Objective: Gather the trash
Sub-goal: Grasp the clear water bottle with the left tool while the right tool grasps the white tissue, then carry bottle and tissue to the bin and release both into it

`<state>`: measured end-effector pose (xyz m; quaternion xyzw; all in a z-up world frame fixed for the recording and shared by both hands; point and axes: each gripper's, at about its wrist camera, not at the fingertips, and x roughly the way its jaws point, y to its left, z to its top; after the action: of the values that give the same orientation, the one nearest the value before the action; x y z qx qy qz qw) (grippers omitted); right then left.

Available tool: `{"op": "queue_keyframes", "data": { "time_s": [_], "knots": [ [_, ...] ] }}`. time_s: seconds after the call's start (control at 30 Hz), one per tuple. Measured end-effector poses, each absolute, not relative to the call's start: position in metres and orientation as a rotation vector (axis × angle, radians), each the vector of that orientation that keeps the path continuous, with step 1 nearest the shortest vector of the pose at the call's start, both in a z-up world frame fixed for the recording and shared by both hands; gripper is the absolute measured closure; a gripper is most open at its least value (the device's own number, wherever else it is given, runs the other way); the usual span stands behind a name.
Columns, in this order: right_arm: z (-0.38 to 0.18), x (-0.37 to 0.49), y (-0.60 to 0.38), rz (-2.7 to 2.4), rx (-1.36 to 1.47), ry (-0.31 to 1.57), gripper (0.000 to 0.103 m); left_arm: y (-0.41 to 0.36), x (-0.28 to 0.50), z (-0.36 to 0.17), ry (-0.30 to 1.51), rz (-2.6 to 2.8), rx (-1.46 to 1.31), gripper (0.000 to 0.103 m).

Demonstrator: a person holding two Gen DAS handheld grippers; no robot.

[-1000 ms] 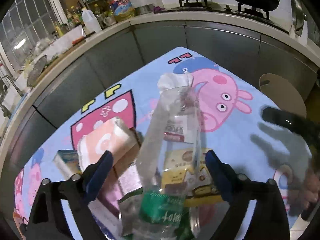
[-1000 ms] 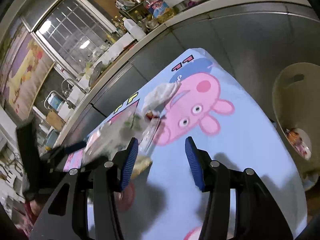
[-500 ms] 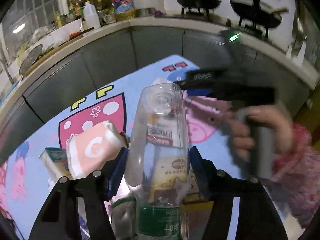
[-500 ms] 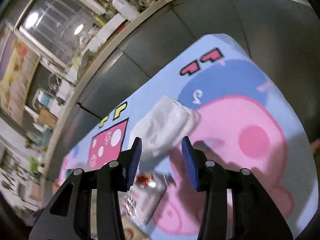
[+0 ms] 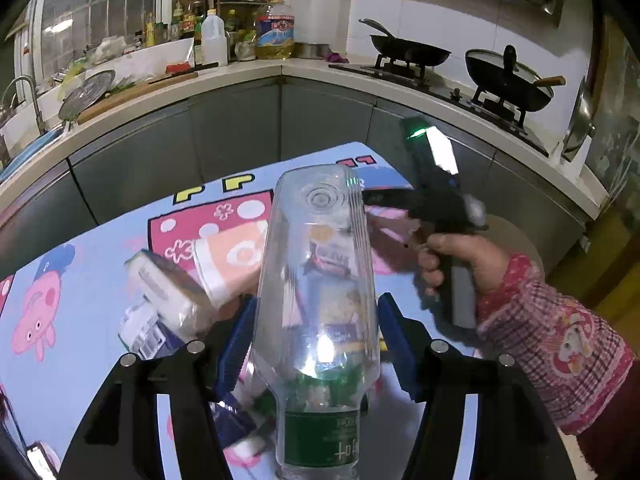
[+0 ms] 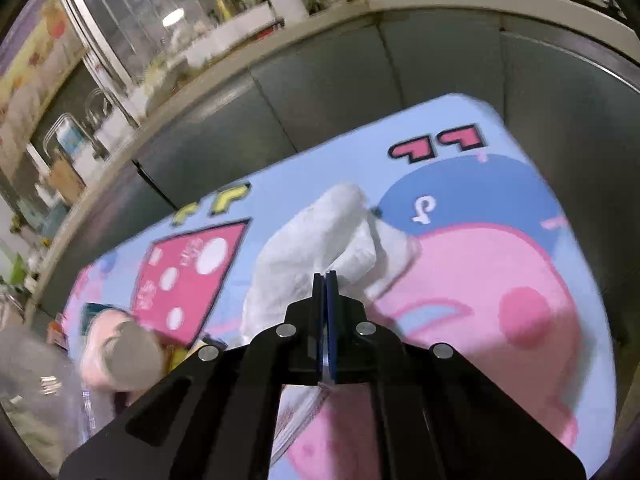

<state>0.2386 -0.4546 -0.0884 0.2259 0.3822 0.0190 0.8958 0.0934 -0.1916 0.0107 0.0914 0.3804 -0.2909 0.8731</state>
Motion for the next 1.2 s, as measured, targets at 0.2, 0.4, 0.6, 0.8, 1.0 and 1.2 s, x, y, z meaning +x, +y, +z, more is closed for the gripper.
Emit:
{"op": "queue_keyframes", "data": {
  "time_s": [0.2, 0.4, 0.6, 0.8, 1.0, 1.2],
  "knots": [
    [-0.058, 0.158, -0.464, 0.059, 0.500, 0.704, 0.102, -0.181, 0.080, 0.009, 0.812, -0.640, 0.161, 0.041],
    [-0.054, 0.053, -0.470, 0.065, 0.592, 0.635, 0.102, -0.178, 0.057, 0.003, 0.830, -0.680, 0.167, 0.041],
    [-0.087, -0.031, -0.470, 0.029, 0.733, 0.610, 0.102, -0.184, 0.035, -0.015, 0.902, -0.755, 0.149, 0.042],
    [-0.119, -0.069, -0.478, -0.083, 0.765, 0.669, 0.098, -0.201, 0.012, -0.029, 0.925, -0.805, 0.185, 0.042],
    [-0.113, -0.081, -0.461, -0.119, 0.687, 0.621, 0.039, -0.218, 0.003, -0.058, 0.980, -0.789, 0.234, 0.042],
    [-0.113, -0.068, -0.423, -0.106, 0.476, 0.685, 0.039, -0.224, 0.002, -0.072, 0.993, -0.758, 0.274, 0.041]
  ]
}}
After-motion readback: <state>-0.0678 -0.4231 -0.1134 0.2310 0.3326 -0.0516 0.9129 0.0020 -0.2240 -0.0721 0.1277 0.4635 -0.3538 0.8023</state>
